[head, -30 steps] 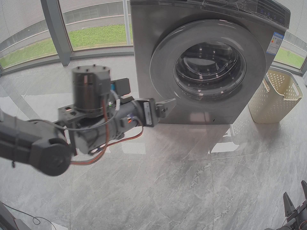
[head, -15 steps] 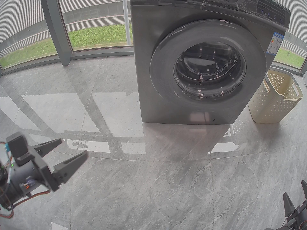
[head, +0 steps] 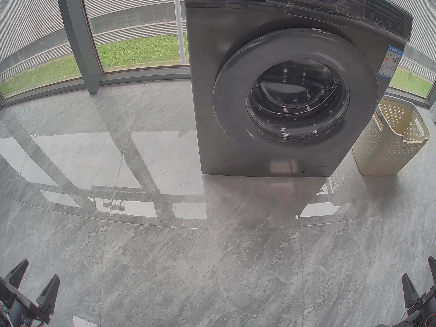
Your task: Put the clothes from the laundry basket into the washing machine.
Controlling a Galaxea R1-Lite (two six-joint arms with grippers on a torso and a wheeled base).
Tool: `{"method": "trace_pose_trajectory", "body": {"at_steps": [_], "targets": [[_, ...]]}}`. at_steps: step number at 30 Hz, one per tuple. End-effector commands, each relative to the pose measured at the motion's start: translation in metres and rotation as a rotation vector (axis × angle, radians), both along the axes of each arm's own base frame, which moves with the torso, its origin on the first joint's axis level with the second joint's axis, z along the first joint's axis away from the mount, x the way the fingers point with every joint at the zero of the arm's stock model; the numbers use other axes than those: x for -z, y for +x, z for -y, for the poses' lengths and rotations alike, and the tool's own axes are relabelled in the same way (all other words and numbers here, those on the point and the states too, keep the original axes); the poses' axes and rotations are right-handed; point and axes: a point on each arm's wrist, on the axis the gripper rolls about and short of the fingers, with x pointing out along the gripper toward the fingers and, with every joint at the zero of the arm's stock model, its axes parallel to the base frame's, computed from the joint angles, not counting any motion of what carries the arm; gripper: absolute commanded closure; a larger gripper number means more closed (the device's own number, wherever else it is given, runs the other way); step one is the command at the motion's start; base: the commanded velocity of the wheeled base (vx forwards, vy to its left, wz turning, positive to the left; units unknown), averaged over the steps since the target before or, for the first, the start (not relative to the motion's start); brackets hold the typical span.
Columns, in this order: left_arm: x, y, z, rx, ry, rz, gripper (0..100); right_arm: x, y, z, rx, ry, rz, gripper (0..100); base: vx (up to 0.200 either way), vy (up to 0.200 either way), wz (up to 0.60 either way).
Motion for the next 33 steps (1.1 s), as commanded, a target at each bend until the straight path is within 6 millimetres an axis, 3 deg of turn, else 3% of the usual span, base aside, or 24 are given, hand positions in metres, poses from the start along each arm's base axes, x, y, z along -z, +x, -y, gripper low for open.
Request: {"method": "trace_pose_trajectory", "body": {"at_steps": [1, 7, 17, 33], "targets": [[0.0300, -0.0205, -0.0015, -0.207, 0.022, 0.085, 0, 0.0048, 0.0002, 0.0000, -0.001, -0.001, -0.003, 0, 0.000, 0.000, 0.00], [0.0355, -0.0244, 0.0001, -0.081, 0.076, 0.099, 0, 0.0048, 0.0002, 0.0000, -0.001, -0.001, -0.003, 0, 0.000, 0.000, 0.00], [0.0361, -0.0246, -0.0001, -0.088, 0.099, 0.098, 0, 0.0047, 0.0004, 0.0000, 0.001, -0.001, -0.006, 0, 0.000, 0.000, 0.00], [0.0359, -0.0245, -0.0001, -0.089, 0.096, 0.098, 0, 0.0046, 0.0002, 0.0002, 0.014, 0.013, -0.001, 0, 0.000, -0.200, 0.00]]}}
